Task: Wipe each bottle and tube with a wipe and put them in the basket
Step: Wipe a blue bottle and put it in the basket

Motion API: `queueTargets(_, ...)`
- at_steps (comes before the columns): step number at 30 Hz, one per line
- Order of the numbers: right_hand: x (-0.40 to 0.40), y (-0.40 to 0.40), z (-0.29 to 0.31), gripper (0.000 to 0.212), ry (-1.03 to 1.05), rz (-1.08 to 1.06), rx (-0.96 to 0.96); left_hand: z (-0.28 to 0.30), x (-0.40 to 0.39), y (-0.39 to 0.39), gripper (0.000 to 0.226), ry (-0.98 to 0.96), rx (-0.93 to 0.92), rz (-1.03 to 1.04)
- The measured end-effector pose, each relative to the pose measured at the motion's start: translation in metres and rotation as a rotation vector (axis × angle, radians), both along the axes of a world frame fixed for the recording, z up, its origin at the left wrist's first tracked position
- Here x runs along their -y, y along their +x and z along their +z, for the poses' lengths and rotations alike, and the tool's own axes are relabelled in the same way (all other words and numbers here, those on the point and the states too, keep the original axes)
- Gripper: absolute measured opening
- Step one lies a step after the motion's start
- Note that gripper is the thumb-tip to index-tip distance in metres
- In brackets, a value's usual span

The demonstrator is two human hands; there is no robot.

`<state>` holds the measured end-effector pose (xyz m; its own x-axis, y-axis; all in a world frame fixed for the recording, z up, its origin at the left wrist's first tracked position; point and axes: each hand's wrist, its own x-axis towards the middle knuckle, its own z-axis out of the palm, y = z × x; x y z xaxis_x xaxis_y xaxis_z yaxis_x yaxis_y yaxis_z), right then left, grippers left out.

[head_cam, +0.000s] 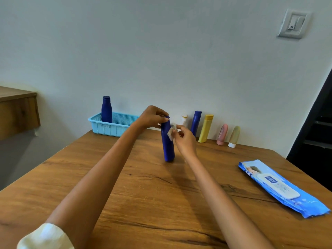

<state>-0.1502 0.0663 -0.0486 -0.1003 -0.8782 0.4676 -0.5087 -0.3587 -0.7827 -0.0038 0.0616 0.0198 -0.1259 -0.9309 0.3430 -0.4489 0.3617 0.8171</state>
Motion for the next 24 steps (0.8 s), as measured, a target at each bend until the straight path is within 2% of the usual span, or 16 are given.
queueTargets(4, 0.007, -0.015, -0.022, 0.028, 0.239, 0.007, -0.04, 0.0, 0.0, 0.002, 0.028, -0.033, -0.112, 0.012)
queueTargets(8, 0.009, -0.023, -0.024, 0.02, 0.361, 0.021, 0.262, 0.005, 0.0, -0.001, 0.031, -0.138, -0.199, 0.044)
queueTargets(11, 0.007, -0.021, -0.017, 0.014, 0.485, 0.053, 0.47, 0.005, 0.0, -0.007, 0.033, -0.196, -0.19, 0.084)
queueTargets(14, 0.004, -0.018, -0.011, 0.025, 0.606, 0.1, 0.616, 0.006, 0.0, -0.014, 0.035, -0.231, -0.18, 0.116)
queueTargets(17, 0.004, -0.018, -0.008, 0.037, 0.649, 0.165, 0.697, 0.008, -0.001, -0.019, 0.036, -0.286, -0.114, 0.136)
queueTargets(19, 0.004, -0.019, -0.006, 0.038, 0.664, 0.175, 0.757, 0.01, -0.002, -0.022, 0.036, -0.327, -0.065, 0.143)
queueTargets(24, 0.006, -0.023, -0.006, 0.043, 0.699, 0.103, 0.607, 0.009, -0.006, -0.029, 0.035, -0.357, -0.005, 0.127)
